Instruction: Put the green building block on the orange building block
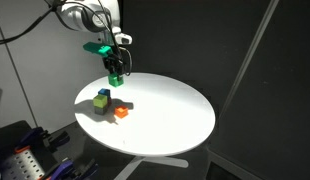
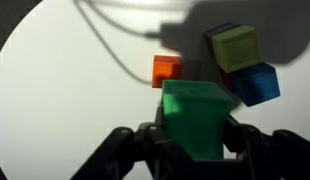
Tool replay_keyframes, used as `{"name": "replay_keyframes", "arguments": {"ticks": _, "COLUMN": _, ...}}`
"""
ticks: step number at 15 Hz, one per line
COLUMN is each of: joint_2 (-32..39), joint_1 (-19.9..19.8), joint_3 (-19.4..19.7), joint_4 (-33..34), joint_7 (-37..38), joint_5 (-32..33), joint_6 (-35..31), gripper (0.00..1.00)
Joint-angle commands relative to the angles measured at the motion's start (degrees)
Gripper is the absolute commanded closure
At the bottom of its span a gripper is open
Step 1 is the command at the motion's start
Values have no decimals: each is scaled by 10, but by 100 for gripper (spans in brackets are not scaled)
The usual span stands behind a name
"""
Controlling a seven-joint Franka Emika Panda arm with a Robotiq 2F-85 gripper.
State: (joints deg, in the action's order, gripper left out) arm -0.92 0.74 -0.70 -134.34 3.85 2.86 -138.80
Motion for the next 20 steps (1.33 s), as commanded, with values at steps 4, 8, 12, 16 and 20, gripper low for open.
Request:
{"name": "replay_keyframes", "arguments": {"ticks": 4, "joint_2": 43, "joint_1": -1, "joint_3": 2, "joint_4": 28, "joint_7": -18, "joint_5": -9, "joint_6": -22, "gripper": 73}}
{"name": "replay_keyframes", "arguments": {"ticks": 8, "joint_2": 79, "joint_1": 0, "joint_3": 1, "joint_4": 48, "joint_7": -18, "joint_5": -7, "joint_6": -38, "gripper": 73}}
{"name": "replay_keyframes", "arguments": {"ticks": 12, "joint_2": 108, "joint_1": -1, "joint_3": 2, "joint_4": 67, "joint_7": -20, "joint_5": -10, "joint_6": -41, "gripper": 73}}
{"name": "replay_keyframes", "arguments": {"ticks": 16, "joint_2": 129, "joint_1": -4, "joint_3": 0, "joint_4": 81, "joint_7": -30, "joint_5": -17, "joint_6": -33, "gripper": 73}}
{"name": "replay_keyframes", "arguments": {"ticks": 20, "joint_2": 154, "joint_1": -11, "joint_3": -4, "joint_4": 96, "joint_7": -65, "joint_5": -41, "joint_6": -28, "gripper": 73}}
